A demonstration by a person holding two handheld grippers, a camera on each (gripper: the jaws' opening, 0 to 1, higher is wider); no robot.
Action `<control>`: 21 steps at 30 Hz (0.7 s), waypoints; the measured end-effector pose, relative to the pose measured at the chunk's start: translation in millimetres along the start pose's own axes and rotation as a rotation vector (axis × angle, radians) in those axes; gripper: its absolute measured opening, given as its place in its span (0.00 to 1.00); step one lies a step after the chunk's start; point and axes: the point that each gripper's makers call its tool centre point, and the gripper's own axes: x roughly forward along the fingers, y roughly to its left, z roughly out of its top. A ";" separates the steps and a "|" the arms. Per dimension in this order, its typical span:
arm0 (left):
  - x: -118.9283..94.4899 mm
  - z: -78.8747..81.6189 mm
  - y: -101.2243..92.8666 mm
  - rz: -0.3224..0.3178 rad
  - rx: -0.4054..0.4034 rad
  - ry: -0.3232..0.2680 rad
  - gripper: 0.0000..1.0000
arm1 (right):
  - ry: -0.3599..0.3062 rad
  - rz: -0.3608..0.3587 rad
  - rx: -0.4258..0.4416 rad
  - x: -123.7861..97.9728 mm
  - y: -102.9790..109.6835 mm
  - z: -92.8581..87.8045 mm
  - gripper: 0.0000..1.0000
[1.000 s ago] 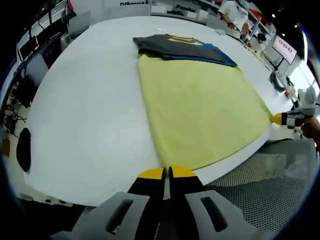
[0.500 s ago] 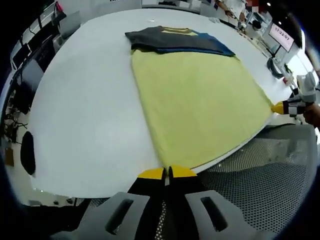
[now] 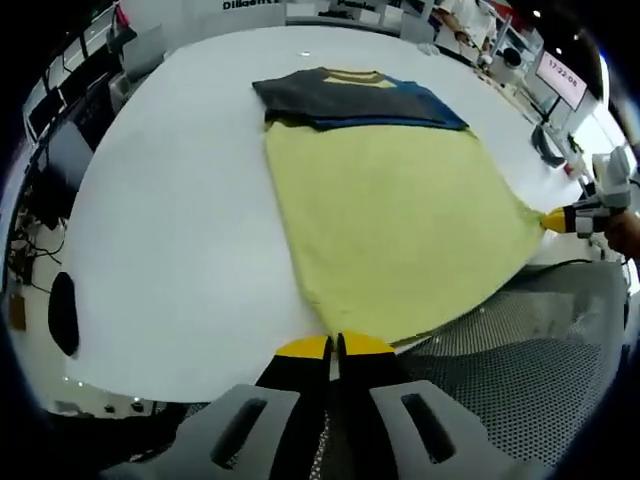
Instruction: Fold the garment on the visible template until the final outline fits inside the template.
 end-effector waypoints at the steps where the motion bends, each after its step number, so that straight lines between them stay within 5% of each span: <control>1: -1.5 5.2 0.7 -0.001 -0.010 -0.014 0.05 | -0.006 0.000 -0.004 -1.5 -0.1 3.5 0.00; 7: -9.9 35.7 6.4 -0.006 -0.025 -0.075 0.05 | -0.052 0.001 -0.008 -6.9 -3.1 29.0 0.00; 21: -14.9 115.6 26.0 0.000 -0.067 -0.207 0.05 | -0.163 -0.038 -0.111 -13.2 -19.2 121.0 0.00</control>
